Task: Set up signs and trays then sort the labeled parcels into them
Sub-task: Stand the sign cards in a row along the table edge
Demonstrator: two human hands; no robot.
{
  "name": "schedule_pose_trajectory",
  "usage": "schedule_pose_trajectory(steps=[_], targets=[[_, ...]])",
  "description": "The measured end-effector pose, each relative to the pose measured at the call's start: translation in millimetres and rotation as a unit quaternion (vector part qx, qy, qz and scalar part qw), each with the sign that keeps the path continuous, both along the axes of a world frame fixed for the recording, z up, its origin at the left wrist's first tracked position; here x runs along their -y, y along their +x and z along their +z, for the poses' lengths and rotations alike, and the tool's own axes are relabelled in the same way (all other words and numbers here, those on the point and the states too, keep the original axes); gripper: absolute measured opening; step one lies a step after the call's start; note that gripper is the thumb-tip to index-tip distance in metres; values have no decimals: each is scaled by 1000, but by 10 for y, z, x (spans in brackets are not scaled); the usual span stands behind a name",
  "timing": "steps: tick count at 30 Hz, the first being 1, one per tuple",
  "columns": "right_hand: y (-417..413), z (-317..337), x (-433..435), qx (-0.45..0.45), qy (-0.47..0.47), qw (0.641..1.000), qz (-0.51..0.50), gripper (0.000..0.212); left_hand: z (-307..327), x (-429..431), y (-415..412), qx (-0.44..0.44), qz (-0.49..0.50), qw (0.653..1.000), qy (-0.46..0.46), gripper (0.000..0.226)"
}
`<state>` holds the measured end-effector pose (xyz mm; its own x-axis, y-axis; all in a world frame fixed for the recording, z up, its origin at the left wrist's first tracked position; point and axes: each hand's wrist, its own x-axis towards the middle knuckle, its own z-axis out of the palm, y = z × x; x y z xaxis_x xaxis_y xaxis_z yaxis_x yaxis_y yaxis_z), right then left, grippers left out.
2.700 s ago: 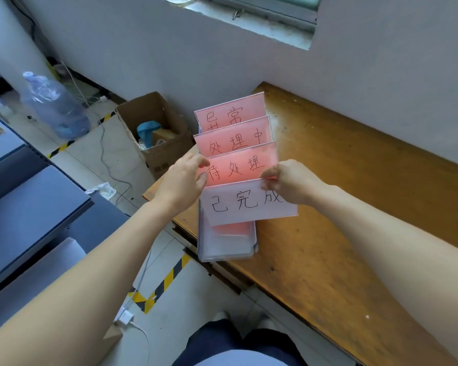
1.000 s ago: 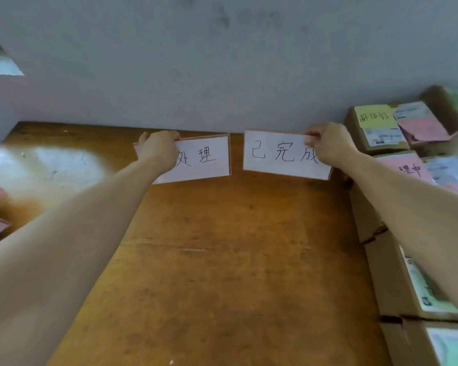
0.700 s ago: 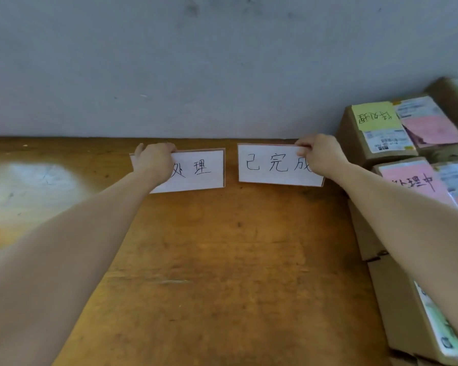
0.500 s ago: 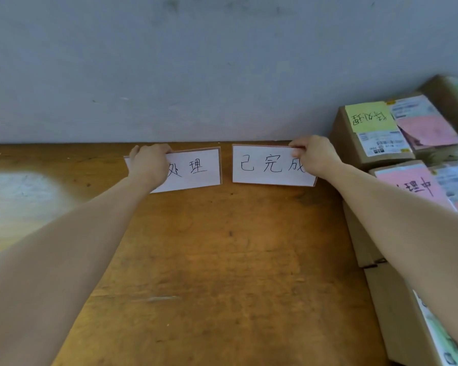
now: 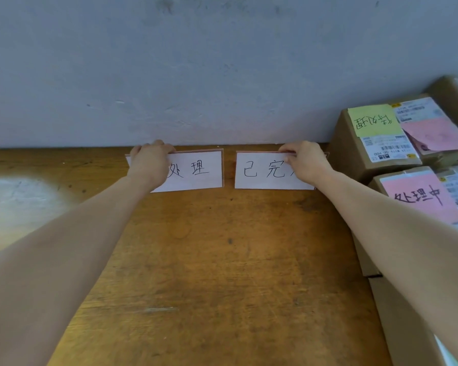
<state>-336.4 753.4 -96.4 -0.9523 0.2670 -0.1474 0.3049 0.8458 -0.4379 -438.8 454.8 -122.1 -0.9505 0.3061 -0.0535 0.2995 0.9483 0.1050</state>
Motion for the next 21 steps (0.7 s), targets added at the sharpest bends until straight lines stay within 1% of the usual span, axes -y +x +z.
schedule_pose_trajectory(steps=[3,7,11,14,16,21], targets=[[-11,16,12,9,9,1000,-5,31,22,-6,7,4,0,1000,-8,44],[48,103,98,6,20,1000,7,36,68,1,56,1,3,1000,4,49],[99,362,349,-55,15,998,18,38,233,33,174,-22,10,999,36,54],[143,651,592,-92,-17,995,19,38,512,88,272,-81,-15,993,89,51],[197,870,785,-111,-44,993,16,38,731,180,341,-133,-44,981,131,47],[387,1377,1413,-174,-15,983,56,40,1260,612,659,-261,-120,937,200,37]])
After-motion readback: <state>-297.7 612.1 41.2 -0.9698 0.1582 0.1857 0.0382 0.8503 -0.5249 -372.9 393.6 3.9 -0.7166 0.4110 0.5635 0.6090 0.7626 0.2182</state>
